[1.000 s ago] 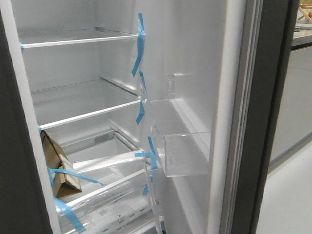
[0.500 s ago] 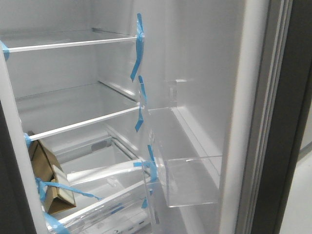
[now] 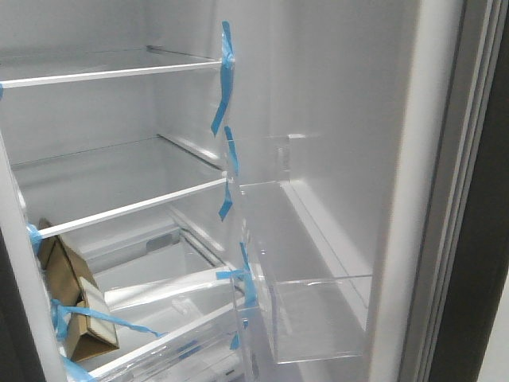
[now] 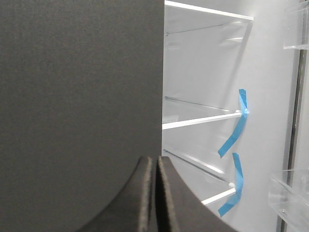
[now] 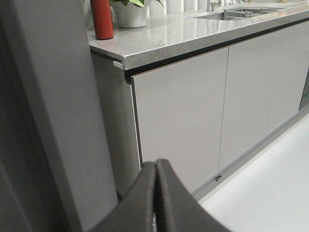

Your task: Close fridge door

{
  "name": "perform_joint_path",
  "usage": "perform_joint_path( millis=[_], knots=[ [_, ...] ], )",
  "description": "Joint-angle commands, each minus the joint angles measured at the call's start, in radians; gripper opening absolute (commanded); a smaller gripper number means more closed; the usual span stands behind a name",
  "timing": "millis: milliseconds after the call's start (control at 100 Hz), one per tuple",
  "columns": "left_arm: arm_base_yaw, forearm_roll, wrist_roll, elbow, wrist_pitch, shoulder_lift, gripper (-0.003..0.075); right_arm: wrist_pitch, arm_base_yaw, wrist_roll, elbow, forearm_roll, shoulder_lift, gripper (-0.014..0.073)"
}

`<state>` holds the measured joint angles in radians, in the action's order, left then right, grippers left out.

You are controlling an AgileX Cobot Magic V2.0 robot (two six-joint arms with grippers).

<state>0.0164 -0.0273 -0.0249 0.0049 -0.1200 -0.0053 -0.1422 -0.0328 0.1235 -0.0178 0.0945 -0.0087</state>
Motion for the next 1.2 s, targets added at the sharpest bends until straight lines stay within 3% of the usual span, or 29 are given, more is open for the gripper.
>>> perform_joint_path(
  millis=[0, 1190],
  knots=[
    [0.002, -0.003, 0.0, 0.035, -0.073, -0.022, -0.002, 0.08, -0.004, -0.007, -0.018, 0.007, -0.022, -0.0073],
    [0.002, -0.003, 0.0, 0.035, -0.073, -0.022, -0.002, 0.109, -0.004, -0.007, -0.018, 0.009, -0.022, -0.0073]
  ],
)
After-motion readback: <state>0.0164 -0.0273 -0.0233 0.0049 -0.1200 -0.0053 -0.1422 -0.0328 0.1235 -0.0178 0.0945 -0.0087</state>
